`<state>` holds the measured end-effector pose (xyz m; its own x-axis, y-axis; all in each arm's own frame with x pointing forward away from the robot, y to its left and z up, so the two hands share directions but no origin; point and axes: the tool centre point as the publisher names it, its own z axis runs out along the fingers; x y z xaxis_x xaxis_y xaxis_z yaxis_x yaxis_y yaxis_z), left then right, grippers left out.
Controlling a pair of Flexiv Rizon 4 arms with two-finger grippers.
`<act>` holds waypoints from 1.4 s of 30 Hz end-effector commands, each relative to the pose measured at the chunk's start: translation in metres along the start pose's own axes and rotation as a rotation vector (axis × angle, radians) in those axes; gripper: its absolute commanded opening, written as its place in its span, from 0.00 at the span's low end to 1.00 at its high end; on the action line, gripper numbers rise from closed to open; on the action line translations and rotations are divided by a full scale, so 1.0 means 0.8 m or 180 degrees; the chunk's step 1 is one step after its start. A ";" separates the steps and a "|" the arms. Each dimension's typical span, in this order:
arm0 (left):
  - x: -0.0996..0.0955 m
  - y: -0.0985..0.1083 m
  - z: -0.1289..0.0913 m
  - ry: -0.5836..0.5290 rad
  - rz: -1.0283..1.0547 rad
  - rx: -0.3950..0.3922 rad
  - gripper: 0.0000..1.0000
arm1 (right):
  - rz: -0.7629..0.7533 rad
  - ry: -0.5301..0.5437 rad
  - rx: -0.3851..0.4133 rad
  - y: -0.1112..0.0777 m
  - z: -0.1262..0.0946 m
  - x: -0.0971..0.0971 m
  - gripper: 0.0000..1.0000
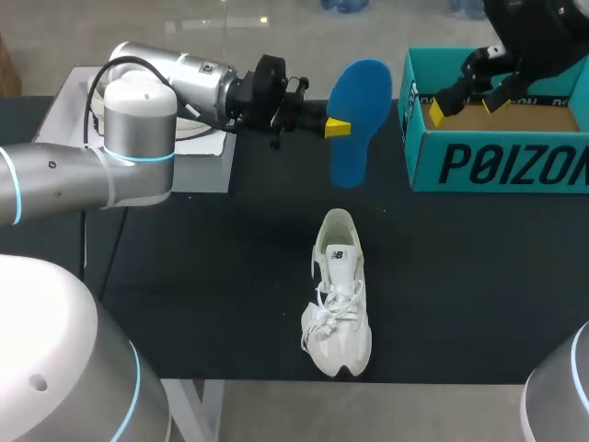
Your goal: Take the shoe out of the shoebox, open the shoe tongue, remove and reinsert the insole, then place the shoe into the shoebox
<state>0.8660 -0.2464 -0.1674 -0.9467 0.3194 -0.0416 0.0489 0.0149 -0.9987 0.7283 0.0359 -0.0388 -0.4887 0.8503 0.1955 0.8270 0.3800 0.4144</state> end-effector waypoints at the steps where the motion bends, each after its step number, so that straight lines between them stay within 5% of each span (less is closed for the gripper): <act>1: 0.001 0.000 0.001 -0.0004 0.0002 -0.0007 0.00 | 0.0005 -0.0005 0.0016 0.003 0.001 0.001 1.00; 6: 0.004 -0.010 0.005 -0.0027 0.0503 0.0019 0.00 | 0.0005 -0.0005 0.0016 0.003 0.001 0.001 1.00; 12: 0.015 -0.025 -0.002 -0.0150 0.1286 0.0338 0.00 | 0.0005 -0.0005 0.0016 0.003 0.001 0.001 1.00; 24: 0.030 -0.025 -0.016 -0.0098 0.2130 0.0464 0.00 | 0.0005 -0.0005 0.0016 0.003 0.001 0.001 1.00; 42: 0.030 -0.002 -0.027 -0.0358 0.2401 0.0008 0.00 | 0.0005 -0.0005 0.0016 0.003 0.001 0.001 1.00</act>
<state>0.8579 -0.2198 -0.1637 -0.6741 0.1488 -0.7235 0.6915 -0.2170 -0.6890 0.7282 0.0358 -0.0388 -0.4886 0.8503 0.1953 0.8269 0.3800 0.4145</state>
